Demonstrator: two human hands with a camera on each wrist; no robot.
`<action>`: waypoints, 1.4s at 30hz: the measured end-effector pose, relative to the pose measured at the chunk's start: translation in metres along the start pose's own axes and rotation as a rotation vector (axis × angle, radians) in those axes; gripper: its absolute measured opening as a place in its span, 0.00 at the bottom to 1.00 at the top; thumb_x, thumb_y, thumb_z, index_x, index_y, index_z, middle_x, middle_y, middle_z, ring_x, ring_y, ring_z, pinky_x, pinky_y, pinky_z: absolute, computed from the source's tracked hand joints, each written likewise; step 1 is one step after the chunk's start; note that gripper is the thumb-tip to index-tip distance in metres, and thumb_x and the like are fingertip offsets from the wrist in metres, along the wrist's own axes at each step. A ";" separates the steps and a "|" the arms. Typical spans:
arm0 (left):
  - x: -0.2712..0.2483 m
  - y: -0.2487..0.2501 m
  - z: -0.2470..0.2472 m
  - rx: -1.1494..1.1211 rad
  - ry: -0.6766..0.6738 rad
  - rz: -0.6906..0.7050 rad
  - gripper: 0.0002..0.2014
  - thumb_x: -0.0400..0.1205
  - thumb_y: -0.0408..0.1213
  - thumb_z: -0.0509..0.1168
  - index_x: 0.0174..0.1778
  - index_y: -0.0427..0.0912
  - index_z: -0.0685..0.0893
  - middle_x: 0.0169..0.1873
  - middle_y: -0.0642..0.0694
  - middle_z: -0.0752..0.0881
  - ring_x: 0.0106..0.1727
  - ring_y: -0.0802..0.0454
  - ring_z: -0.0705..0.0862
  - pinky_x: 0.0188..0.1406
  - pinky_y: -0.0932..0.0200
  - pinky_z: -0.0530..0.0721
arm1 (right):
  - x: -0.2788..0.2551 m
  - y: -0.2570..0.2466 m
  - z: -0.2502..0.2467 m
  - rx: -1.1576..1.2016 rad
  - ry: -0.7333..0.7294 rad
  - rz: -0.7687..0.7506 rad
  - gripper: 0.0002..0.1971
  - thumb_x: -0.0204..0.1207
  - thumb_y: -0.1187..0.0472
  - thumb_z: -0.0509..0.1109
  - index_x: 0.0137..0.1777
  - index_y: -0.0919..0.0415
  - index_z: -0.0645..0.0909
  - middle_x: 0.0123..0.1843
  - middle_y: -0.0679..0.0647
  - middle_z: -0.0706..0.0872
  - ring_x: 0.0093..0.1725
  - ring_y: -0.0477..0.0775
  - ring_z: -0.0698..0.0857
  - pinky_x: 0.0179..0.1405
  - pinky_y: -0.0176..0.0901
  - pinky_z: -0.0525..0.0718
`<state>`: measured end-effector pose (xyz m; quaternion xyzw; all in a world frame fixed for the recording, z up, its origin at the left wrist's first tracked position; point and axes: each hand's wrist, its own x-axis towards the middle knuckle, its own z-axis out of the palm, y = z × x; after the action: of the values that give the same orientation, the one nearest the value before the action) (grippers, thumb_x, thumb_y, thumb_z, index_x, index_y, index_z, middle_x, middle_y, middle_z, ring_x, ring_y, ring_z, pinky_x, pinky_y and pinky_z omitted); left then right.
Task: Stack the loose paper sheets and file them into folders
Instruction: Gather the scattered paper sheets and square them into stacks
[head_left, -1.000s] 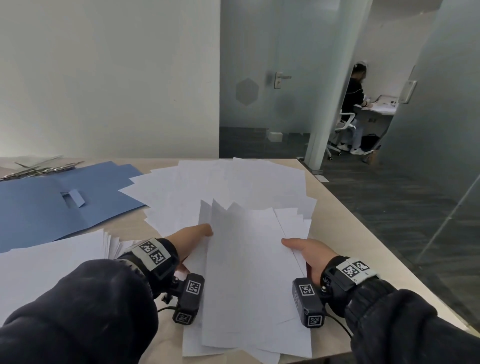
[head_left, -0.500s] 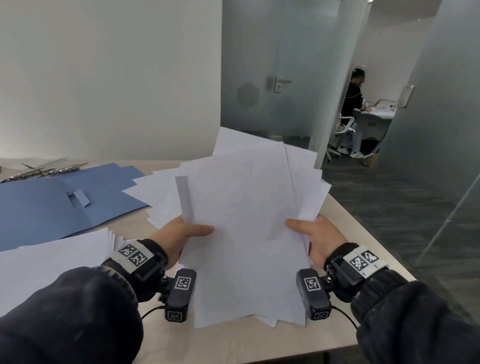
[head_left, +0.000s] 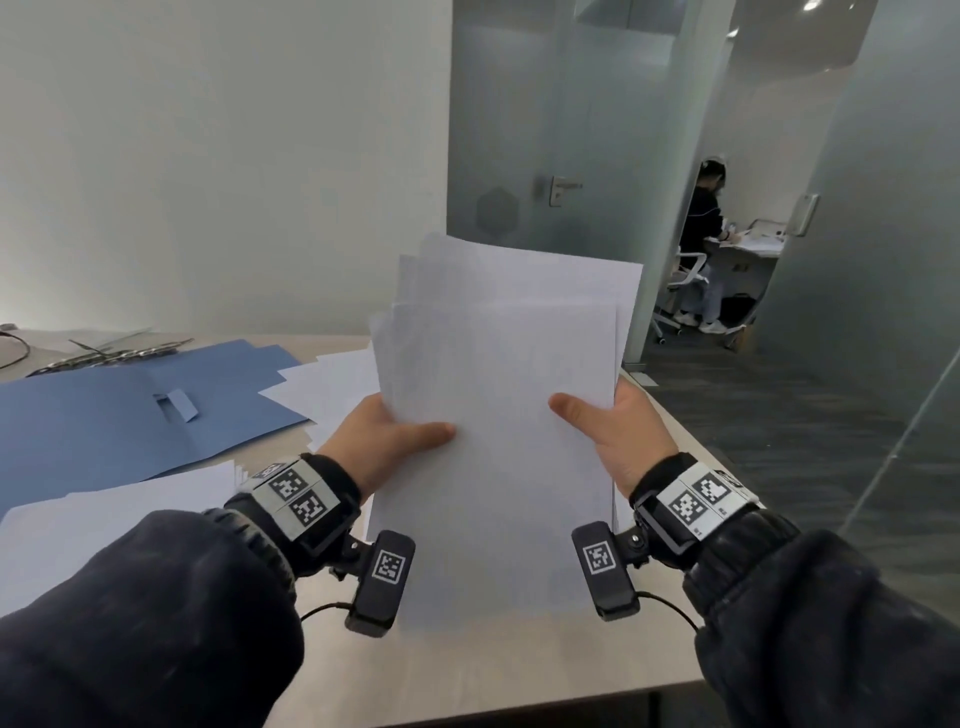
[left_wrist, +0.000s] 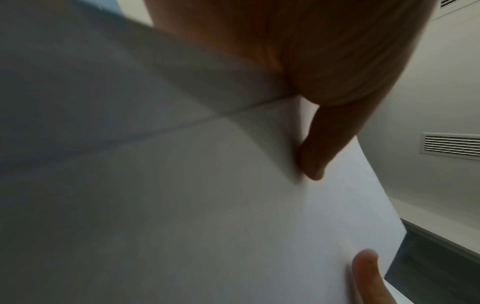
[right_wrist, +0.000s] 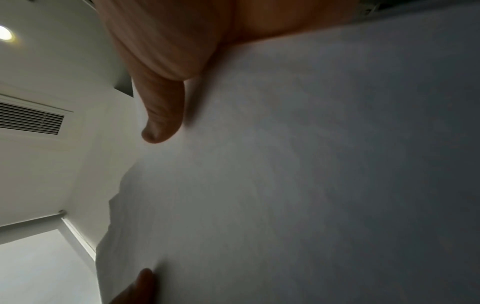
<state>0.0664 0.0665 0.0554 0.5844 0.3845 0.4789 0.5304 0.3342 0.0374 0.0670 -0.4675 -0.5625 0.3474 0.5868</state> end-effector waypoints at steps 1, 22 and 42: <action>0.000 0.001 0.001 0.000 0.017 0.013 0.21 0.70 0.36 0.82 0.59 0.41 0.90 0.52 0.43 0.94 0.53 0.41 0.93 0.61 0.40 0.88 | -0.002 0.000 0.001 0.029 -0.007 0.001 0.20 0.72 0.54 0.82 0.64 0.52 0.86 0.58 0.49 0.93 0.59 0.53 0.91 0.62 0.56 0.87; -0.024 -0.012 0.016 0.029 0.072 0.138 0.29 0.72 0.43 0.77 0.70 0.53 0.80 0.60 0.52 0.91 0.60 0.50 0.91 0.59 0.47 0.87 | -0.024 0.004 0.010 0.187 0.031 0.039 0.26 0.66 0.57 0.83 0.64 0.62 0.85 0.56 0.57 0.93 0.57 0.59 0.92 0.58 0.56 0.88; -0.028 -0.012 0.011 0.124 0.178 -0.059 0.14 0.78 0.44 0.63 0.58 0.51 0.87 0.51 0.48 0.93 0.53 0.46 0.92 0.62 0.42 0.88 | -0.030 0.013 0.014 0.026 0.049 0.156 0.16 0.74 0.48 0.78 0.58 0.56 0.90 0.54 0.53 0.94 0.57 0.57 0.91 0.65 0.59 0.85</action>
<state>0.0705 0.0386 0.0398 0.5597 0.4762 0.4882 0.4708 0.3183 0.0156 0.0433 -0.5106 -0.5051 0.3880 0.5776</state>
